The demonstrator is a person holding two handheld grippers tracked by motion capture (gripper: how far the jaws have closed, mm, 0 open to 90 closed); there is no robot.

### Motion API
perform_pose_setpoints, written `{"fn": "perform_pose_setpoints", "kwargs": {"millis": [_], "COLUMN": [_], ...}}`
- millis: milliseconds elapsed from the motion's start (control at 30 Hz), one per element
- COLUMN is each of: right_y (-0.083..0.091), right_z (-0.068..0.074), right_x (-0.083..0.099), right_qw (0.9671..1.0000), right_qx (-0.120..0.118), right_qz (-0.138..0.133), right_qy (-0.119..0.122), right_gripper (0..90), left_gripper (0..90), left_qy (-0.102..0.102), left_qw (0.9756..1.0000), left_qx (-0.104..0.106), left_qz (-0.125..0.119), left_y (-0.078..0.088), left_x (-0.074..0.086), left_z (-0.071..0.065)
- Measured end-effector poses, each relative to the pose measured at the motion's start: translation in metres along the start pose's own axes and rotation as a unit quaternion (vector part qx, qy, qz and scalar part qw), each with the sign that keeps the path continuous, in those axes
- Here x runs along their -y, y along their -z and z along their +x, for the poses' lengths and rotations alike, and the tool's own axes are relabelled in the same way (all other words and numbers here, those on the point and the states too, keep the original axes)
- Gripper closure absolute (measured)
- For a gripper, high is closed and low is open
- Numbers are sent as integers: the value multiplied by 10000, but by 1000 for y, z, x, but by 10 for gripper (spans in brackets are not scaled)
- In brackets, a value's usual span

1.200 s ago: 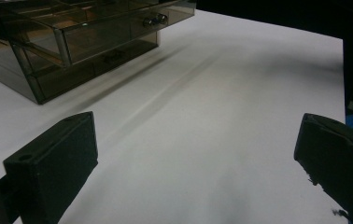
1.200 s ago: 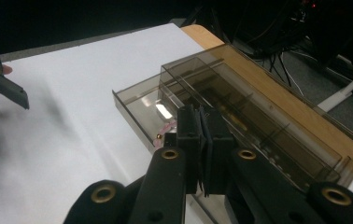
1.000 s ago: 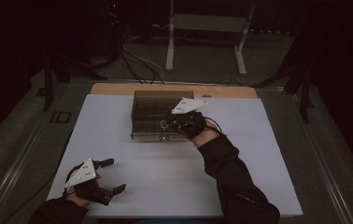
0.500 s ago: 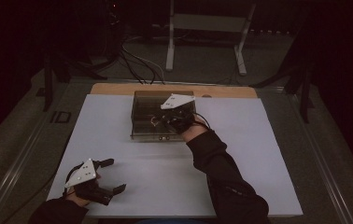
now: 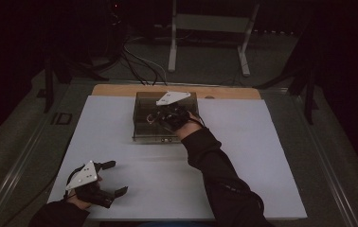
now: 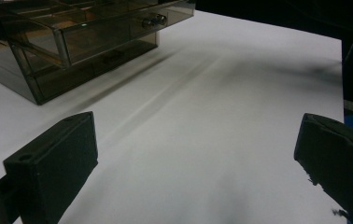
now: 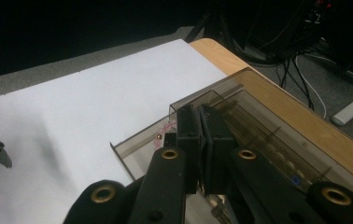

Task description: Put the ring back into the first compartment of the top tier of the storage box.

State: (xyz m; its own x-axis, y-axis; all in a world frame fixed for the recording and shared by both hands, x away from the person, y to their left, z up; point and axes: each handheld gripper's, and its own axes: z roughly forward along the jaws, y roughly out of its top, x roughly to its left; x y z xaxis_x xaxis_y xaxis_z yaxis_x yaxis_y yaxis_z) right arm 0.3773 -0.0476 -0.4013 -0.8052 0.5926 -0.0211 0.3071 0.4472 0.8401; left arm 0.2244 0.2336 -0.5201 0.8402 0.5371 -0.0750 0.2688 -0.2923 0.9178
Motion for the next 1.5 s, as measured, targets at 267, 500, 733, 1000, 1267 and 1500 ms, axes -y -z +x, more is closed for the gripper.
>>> {"fn": "perform_pose_setpoints", "kwargs": {"millis": [267,500,733,1000,1267,1500], "right_y": [-15,-23,-30,-39,-40,-38], "right_z": [5,9,12,11,10,12], "right_x": [-4,-5,-4,-2,-4,-7], "right_qw": [9999,9998,9997,9989,9981,9970], "right_qx": [-84,-133,-146,-319,-454,-620], "right_qz": [6,18,32,7,-68,-89], "right_qy": [-84,-155,-210,-356,-416,-445], "right_gripper": [878,878,878,562,212,57], "left_gripper": [11,11,11,11,11,11], "left_qy": [19,-2,13,24,24,22], "left_qw": [10000,10000,10000,10000,10000,10000], "left_qx": [7,2,12,23,20,19], "left_qz": [-8,15,-1,-6,-2,1], "left_y": [0,0,0,0,0,0], "left_x": [0,0,0,0,1,1], "left_z": [0,0,0,1,1,1]}}
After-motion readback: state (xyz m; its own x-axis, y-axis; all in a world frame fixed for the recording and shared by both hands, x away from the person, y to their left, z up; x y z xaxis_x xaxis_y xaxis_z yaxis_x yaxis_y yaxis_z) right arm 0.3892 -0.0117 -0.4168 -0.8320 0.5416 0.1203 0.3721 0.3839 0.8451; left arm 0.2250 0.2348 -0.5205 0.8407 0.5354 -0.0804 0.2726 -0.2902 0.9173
